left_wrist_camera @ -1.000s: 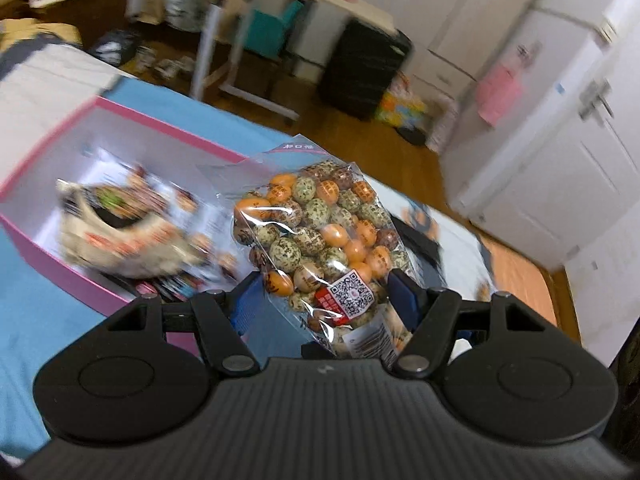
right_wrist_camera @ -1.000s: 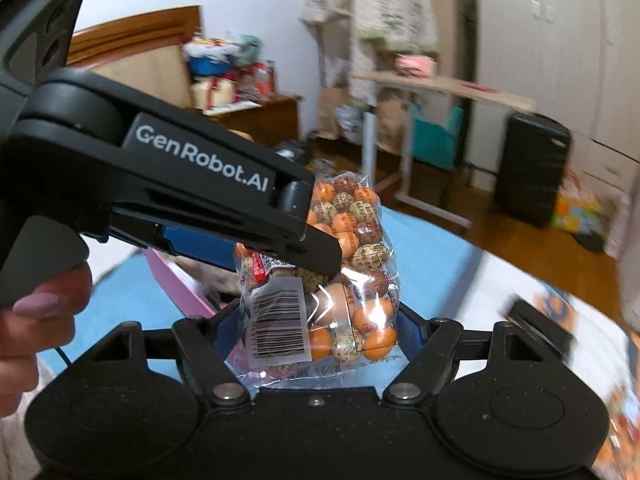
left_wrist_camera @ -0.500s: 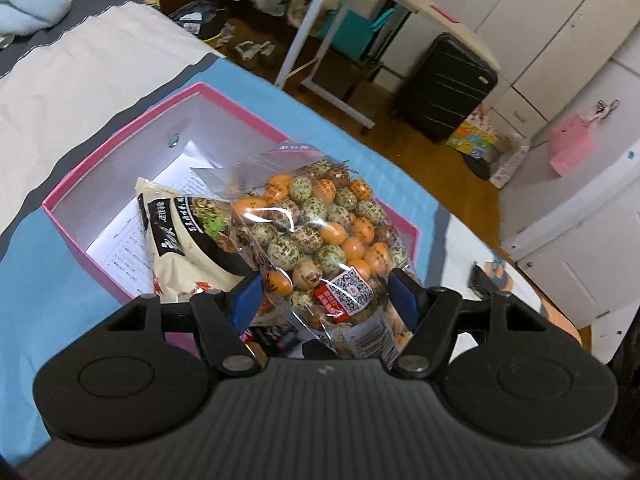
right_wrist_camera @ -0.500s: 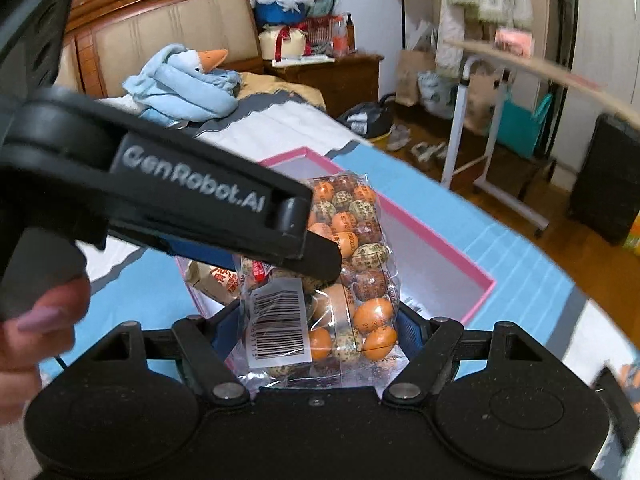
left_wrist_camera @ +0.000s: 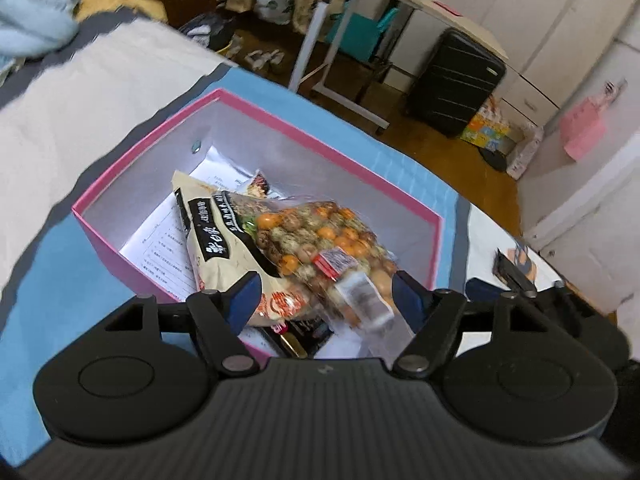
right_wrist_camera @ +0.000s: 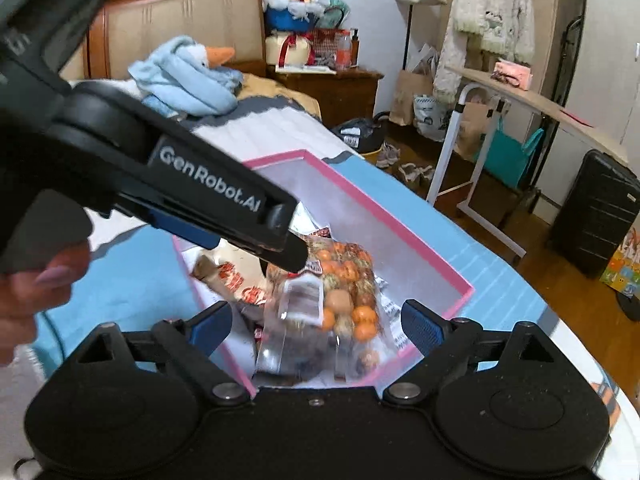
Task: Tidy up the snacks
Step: 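Open the left gripper to drop the quail-egg bag into the pink box, then move the left gripper to the second clear quail-egg bag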
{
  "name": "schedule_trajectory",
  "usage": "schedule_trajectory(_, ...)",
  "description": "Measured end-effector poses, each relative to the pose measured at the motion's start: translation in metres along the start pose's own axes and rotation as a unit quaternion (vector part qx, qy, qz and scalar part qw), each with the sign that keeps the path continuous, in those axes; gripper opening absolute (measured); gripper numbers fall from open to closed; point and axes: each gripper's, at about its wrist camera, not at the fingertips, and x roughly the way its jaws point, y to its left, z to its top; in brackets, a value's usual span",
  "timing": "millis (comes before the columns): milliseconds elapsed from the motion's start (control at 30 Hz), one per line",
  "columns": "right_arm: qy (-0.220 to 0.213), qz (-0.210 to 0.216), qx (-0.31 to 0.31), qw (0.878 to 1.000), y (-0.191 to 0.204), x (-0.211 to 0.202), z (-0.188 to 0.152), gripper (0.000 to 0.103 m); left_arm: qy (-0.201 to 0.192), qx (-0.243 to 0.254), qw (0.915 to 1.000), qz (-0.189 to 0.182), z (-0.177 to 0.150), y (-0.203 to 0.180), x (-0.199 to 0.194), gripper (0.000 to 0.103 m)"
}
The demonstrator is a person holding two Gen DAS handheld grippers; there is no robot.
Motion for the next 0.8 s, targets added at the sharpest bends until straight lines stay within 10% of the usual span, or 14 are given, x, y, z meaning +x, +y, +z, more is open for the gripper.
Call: schedule_trajectory(800, -0.007, -0.197, 0.167, 0.966, -0.074, -0.173, -0.099, 0.096, 0.03, 0.205, 0.9751, -0.08, -0.064, -0.149, -0.054, 0.075)
